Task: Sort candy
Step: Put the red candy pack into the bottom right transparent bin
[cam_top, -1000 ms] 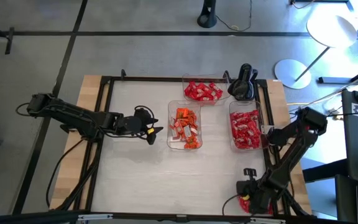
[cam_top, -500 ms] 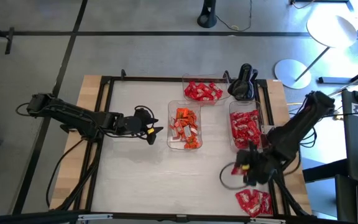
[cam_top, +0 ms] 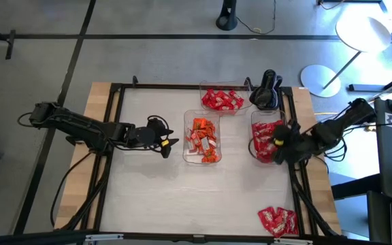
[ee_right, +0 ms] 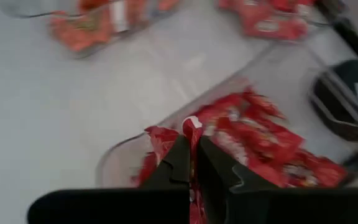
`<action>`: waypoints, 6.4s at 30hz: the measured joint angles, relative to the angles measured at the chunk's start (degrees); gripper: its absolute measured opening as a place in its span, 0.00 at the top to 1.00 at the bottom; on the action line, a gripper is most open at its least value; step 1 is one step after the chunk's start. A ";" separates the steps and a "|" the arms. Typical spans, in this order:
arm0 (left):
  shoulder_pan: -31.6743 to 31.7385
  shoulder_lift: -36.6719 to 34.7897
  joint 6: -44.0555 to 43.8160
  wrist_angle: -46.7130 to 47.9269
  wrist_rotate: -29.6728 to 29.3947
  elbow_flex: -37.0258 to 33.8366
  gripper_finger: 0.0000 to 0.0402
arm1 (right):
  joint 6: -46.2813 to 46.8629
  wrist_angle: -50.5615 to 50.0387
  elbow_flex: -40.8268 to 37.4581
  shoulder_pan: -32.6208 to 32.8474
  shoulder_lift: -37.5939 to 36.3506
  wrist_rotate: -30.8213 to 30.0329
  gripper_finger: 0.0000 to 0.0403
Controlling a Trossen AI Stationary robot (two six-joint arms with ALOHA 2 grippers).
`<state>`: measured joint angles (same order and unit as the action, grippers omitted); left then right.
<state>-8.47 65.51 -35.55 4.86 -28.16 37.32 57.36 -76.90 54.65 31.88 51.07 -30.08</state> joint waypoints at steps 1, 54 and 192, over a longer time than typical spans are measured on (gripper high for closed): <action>0.00 -0.01 -0.02 0.02 0.00 0.00 0.42 | 0.00 -0.80 0.00 -1.10 -0.47 -0.24 0.97; -0.02 0.00 -0.48 0.02 -0.02 0.00 0.42 | 31.29 35.08 0.07 21.90 37.44 38.70 0.38; -0.07 0.00 1.05 0.09 -0.15 0.00 0.42 | 15.39 42.04 0.72 37.83 45.86 26.43 0.91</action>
<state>-8.54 65.52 -34.50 4.95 -28.32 37.32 72.75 -34.85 55.37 69.71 96.94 -3.64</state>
